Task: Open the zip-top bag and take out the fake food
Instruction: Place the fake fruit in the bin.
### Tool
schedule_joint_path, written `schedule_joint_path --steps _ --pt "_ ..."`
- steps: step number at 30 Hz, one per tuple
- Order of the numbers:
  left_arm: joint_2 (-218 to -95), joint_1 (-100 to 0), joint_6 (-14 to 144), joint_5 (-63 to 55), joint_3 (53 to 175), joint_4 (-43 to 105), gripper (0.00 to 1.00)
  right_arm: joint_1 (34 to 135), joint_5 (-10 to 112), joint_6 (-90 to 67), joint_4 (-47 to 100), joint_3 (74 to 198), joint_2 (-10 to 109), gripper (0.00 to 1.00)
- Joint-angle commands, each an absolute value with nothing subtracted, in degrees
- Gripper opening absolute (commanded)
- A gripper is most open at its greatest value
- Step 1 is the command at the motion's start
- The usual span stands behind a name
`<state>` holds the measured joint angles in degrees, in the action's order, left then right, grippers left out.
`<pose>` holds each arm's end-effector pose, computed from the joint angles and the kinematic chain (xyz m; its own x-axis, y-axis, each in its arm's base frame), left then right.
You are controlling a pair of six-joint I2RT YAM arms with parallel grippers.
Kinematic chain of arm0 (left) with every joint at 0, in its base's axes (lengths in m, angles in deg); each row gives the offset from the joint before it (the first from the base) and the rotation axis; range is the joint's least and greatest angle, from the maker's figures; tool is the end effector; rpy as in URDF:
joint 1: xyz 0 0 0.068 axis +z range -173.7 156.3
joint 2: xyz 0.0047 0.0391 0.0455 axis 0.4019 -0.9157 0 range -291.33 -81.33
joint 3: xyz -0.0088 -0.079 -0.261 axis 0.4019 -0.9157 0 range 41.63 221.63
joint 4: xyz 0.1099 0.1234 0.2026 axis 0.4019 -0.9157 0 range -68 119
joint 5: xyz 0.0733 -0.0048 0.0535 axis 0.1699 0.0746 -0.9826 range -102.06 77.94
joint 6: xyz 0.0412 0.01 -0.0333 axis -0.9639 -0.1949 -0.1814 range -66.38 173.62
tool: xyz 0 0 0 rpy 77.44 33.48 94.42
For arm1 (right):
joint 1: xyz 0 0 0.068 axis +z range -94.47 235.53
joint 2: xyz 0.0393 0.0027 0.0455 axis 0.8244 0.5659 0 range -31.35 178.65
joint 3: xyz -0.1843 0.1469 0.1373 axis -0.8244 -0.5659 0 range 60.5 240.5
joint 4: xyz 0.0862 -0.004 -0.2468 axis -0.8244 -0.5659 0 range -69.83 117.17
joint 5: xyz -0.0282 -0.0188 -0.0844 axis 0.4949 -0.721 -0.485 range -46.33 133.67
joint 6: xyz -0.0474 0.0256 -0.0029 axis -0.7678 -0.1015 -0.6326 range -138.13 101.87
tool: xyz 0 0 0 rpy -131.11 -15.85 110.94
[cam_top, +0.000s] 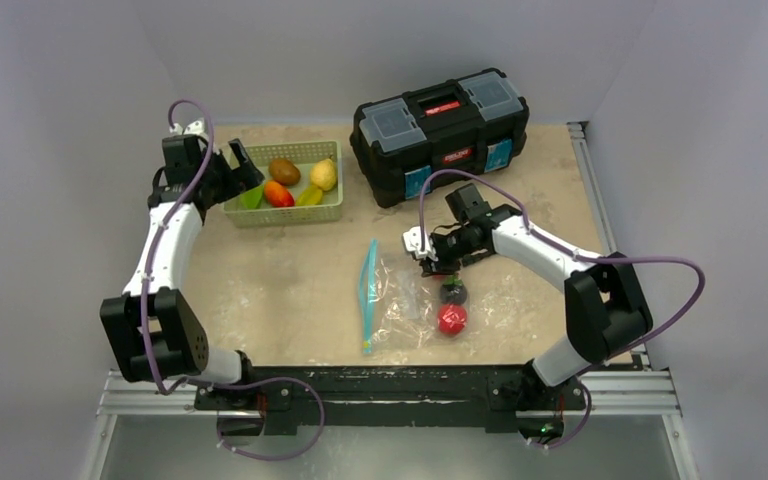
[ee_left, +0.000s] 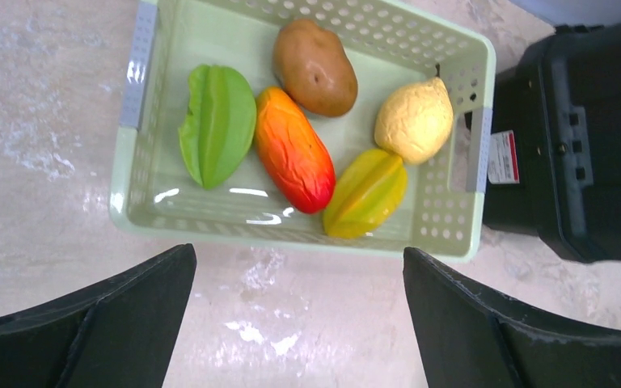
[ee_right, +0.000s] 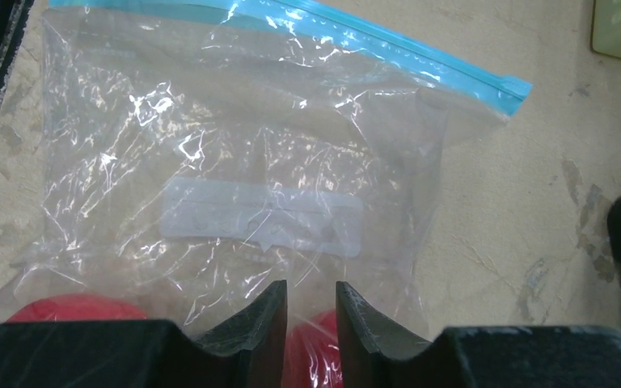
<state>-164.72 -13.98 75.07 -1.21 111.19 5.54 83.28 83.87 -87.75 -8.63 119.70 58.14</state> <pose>0.3249 0.0490 0.3094 -0.5492 -0.4584 -0.6987 -0.2353 0.8871 -0.3971 0.2552 0.1603 0.2132 0.2688 -0.6676 -0.6943 -0.9628 -0.2060 -0.1747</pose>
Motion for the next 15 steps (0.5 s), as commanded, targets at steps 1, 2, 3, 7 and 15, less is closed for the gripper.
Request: schedule_joint_path --steps 1,2,3,7,15 --pt "-158.47 -13.56 75.39 2.67 107.58 8.97 1.0 82.47 86.12 -87.74 -9.4 120.12 55.41 0.28" --pt "-157.01 -13.59 75.48 3.27 106.85 9.01 1.0 82.29 86.19 -87.72 -9.35 119.95 55.06 0.28" --pt "-155.41 -13.6 75.64 3.62 106.06 9.11 1.0 82.03 86.2 -87.61 -9.36 119.8 54.71 0.29" --pt "-149.35 -13.6 76.12 5.8 102.07 10.19 1.0 81.06 86.33 -87.22 -9.18 118.94 52.94 0.31" --pt "-140.36 -13.66 76.87 14.35 94.24 10.94 1.0 78.86 86.84 -86.25 -8.67 116.58 48.27 0.37"
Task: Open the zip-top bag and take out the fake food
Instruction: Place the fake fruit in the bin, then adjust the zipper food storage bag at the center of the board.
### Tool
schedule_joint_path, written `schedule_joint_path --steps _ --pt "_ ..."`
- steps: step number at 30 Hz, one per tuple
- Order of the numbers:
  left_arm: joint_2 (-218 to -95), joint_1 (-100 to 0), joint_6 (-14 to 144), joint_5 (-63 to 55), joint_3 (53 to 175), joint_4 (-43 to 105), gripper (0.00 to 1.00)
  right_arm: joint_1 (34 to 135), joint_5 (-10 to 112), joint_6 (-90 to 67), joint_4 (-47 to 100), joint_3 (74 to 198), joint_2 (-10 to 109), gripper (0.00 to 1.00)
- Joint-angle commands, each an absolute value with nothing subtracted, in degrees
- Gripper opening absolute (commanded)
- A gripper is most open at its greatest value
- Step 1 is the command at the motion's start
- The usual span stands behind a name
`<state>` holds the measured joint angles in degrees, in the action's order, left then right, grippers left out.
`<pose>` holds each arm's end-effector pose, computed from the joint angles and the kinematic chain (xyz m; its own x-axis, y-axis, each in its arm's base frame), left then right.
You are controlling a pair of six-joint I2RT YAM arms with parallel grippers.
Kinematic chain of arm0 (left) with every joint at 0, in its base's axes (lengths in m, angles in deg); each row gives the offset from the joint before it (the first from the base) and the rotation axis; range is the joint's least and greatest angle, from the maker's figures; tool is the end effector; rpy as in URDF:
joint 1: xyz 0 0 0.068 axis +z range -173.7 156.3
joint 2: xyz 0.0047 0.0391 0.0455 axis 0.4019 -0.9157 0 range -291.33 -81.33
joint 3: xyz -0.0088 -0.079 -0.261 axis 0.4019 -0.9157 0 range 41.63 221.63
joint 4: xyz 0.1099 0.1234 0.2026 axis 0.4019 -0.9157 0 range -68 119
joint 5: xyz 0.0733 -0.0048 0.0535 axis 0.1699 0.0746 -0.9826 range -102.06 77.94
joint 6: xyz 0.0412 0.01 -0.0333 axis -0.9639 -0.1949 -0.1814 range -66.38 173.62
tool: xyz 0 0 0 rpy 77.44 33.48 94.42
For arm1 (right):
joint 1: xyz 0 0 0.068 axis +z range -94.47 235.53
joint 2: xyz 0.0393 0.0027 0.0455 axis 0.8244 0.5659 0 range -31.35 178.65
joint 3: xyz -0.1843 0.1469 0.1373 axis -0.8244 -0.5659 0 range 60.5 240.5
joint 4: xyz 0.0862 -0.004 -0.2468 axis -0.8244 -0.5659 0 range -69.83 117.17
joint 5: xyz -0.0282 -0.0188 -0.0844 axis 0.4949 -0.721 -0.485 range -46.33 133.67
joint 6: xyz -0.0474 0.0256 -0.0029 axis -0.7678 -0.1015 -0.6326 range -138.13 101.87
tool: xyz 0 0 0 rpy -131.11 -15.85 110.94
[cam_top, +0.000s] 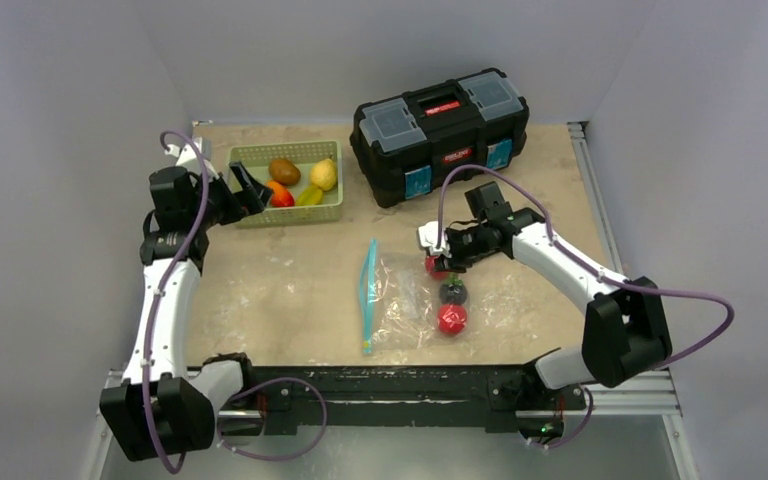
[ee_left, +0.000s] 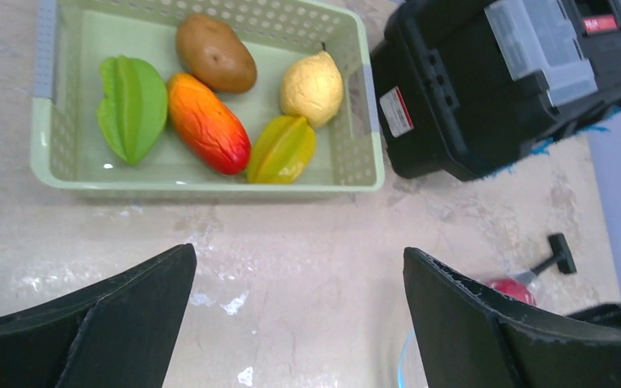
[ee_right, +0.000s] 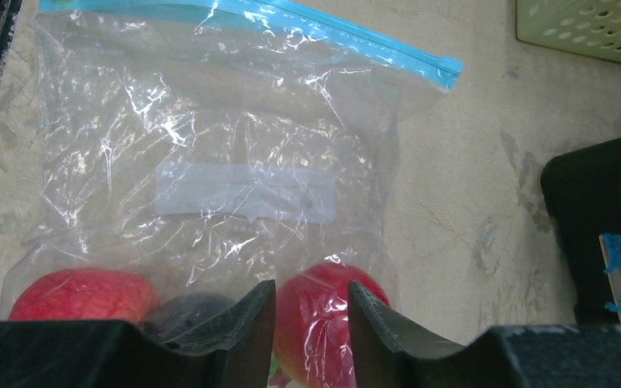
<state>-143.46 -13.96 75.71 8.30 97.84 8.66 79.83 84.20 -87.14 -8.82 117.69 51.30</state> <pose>0.2414 0.0290 0.3337 -0.4602 -0.4367 -0.7730 -0.0260 0.8769 -0.4799 0.2471 0.1370 0.2353 0.2697 -0.6568 -0.7042 -0.9608 -0.1351 -0.2420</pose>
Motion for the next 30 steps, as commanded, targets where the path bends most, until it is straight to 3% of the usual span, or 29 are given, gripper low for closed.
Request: schedule_joint_path --steps 1,8,16,30 --pt "-139.29 -13.6 76.72 14.88 93.35 10.91 1.0 78.58 86.96 -86.24 -8.73 116.5 47.83 0.38" --pt "-133.4 -14.7 74.12 16.52 90.26 8.5 1.0 76.74 87.37 -85.41 -10.53 117.34 46.68 0.42" --pt "-130.89 -23.15 66.76 11.95 91.9 1.72 1.0 74.86 87.8 -84.75 -11.61 117.21 44.19 0.43" --pt "-129.53 -25.81 69.32 19.15 90.41 4.04 1.0 67.8 90.17 -78.94 -6.62 107.61 33.03 0.48"
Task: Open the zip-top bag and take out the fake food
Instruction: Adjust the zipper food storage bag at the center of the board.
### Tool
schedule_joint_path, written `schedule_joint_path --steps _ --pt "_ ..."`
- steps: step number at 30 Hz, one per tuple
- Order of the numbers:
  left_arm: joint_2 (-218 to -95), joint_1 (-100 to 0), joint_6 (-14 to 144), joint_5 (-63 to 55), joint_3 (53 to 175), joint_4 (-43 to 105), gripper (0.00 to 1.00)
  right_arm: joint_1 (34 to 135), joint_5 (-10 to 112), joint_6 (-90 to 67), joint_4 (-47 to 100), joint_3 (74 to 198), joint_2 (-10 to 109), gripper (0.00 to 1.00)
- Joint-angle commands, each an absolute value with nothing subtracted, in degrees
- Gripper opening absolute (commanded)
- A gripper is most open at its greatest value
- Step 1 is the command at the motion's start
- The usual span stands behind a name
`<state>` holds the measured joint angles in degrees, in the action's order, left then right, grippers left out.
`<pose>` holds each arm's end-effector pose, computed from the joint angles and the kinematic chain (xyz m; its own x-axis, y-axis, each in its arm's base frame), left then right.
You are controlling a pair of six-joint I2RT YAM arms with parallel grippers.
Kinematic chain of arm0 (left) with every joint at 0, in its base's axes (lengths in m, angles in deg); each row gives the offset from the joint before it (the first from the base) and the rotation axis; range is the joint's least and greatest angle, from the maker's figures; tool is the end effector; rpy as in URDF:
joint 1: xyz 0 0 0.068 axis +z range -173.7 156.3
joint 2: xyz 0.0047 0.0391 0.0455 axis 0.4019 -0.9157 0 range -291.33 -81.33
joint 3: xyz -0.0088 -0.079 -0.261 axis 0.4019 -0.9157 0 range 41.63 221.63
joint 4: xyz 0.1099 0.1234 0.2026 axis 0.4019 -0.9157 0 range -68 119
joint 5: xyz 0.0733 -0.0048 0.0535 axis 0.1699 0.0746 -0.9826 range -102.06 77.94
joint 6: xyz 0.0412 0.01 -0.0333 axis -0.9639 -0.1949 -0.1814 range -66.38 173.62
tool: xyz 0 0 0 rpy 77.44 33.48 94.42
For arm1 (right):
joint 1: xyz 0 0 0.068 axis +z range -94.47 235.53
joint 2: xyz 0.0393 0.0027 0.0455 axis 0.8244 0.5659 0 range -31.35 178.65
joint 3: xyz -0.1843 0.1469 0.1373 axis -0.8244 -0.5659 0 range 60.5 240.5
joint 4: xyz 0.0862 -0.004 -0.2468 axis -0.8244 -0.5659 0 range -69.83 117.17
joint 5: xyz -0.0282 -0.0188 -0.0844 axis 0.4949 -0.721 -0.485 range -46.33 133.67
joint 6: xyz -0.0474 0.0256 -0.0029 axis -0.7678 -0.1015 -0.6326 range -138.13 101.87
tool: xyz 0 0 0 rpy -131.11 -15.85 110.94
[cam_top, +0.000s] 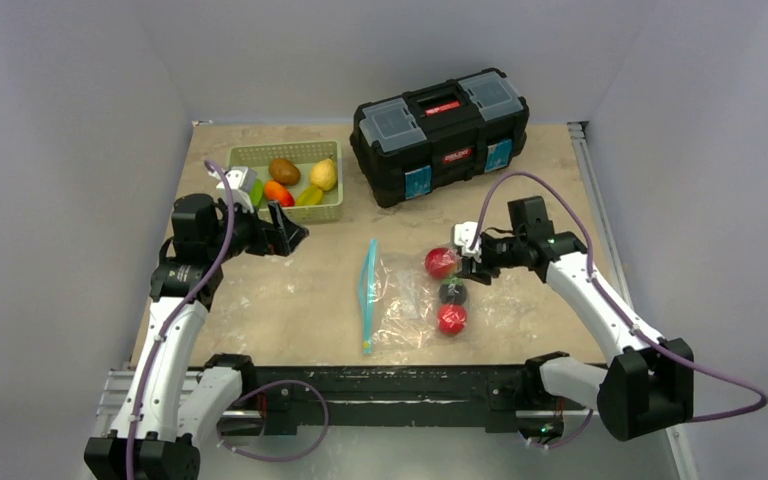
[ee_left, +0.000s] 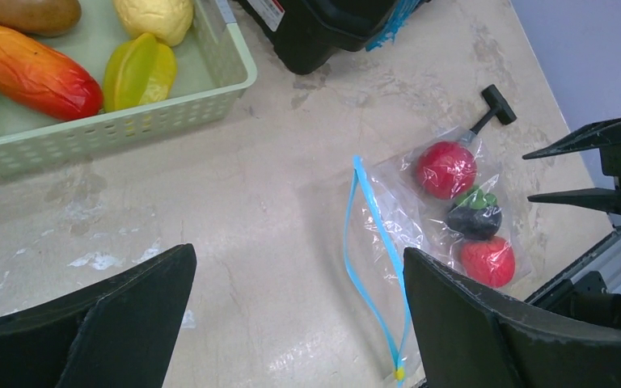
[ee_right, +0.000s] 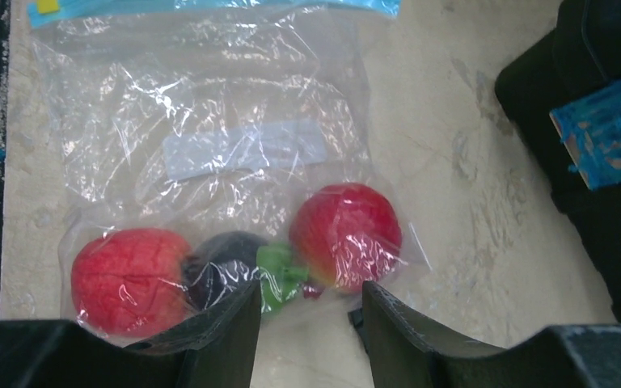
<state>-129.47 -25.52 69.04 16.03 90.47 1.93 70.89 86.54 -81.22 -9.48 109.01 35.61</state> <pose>0.1819 -0.0224 0.3262 -0.5476 -0.2173 -0.8080 0.3154 0.8408 -0.4399 0.2109 0.0831 0.2537 0.1501 -0.6365 -0.7565 -0.9629 0.0795 -0.2579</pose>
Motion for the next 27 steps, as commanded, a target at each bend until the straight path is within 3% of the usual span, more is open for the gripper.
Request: schedule_joint_path --steps 1,27 --pt "-129.55 -25.81 69.39 19.44 90.49 4.05 1.0 66.92 90.7 -78.83 -6.49 107.47 32.56 0.49" --pt "-131.86 -25.81 70.23 23.43 89.9 5.91 1.0 62.22 90.96 -77.2 -4.1 105.06 30.57 0.54"
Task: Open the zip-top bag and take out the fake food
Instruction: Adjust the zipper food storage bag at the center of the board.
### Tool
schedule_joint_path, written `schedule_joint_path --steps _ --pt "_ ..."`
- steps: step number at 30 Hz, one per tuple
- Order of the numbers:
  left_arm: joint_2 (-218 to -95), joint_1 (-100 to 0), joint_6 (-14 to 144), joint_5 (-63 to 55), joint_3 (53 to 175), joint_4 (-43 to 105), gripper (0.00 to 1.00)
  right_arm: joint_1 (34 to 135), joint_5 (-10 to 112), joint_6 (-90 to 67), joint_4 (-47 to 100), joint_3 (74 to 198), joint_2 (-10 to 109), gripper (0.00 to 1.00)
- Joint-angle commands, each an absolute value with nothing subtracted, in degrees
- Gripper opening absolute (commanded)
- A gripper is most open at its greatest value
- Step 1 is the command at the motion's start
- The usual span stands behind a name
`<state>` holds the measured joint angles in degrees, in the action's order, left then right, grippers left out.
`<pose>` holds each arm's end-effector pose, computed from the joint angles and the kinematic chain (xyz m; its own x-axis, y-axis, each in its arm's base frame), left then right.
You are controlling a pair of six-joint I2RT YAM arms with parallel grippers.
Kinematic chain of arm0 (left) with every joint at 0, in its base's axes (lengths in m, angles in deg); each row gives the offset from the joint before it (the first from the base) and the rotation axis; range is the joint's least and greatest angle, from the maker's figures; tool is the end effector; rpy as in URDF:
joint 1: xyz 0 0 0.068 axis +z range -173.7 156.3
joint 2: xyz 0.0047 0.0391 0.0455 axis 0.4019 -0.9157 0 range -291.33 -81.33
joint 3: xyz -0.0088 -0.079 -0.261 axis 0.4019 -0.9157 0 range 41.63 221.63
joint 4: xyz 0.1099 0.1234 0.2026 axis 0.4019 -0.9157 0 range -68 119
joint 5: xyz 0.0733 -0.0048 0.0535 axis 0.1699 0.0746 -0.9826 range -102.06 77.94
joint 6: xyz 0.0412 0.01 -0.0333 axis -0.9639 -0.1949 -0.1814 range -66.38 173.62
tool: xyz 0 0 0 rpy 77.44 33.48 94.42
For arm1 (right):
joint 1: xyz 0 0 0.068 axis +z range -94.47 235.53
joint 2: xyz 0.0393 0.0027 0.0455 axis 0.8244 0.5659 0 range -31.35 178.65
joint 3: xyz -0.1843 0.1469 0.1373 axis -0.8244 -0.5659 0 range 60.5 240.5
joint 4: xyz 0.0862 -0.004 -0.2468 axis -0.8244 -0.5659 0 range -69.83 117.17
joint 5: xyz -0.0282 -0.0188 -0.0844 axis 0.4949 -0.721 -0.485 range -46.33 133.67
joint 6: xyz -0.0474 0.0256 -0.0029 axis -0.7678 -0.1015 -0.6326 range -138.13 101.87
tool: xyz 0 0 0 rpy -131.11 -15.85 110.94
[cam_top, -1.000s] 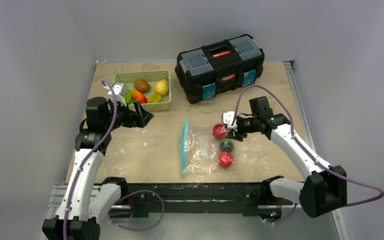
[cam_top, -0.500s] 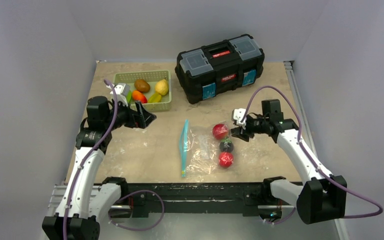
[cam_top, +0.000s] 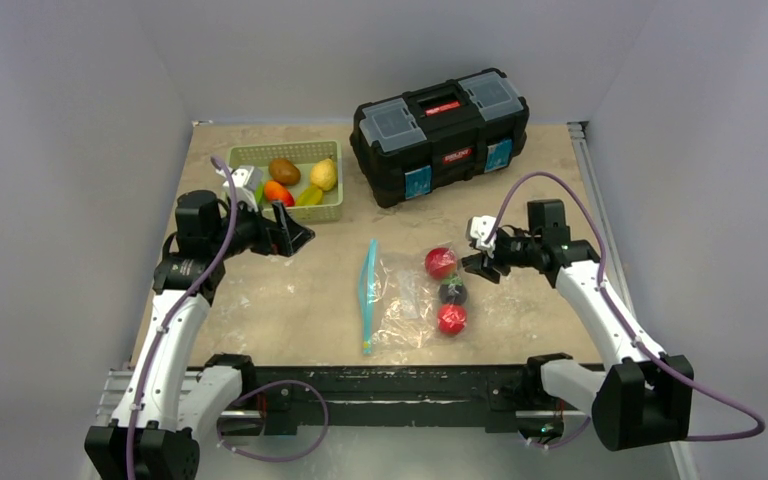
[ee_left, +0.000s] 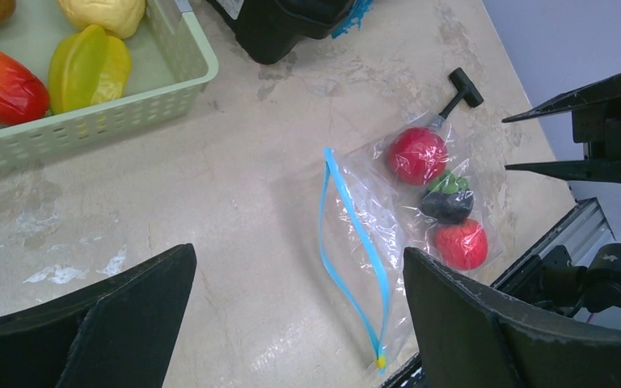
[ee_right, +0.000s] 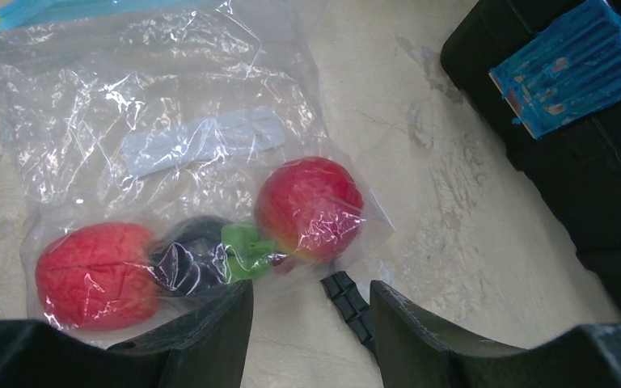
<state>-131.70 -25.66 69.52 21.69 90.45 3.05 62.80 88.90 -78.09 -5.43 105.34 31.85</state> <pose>0.1893 -0.0262 0.3223 -0.5867 -0.2078 -0.7827 0.3746 0.7873 -0.4898 0.2099 0.0523 0.2519 0.0757 -0.6049 -0.7927 -0.9335 0.2364 -0.2695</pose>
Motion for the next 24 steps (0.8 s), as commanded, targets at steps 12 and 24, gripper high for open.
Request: schedule_joint_path --steps 12,24 --pt "-132.23 -25.76 70.63 24.65 90.02 6.39 1.0 61.23 91.03 -77.3 -4.08 104.83 30.58 0.54" --pt "-132.71 -24.11 73.31 29.02 88.82 9.63 1.0 61.11 91.04 -77.38 -4.04 104.97 31.26 0.54"
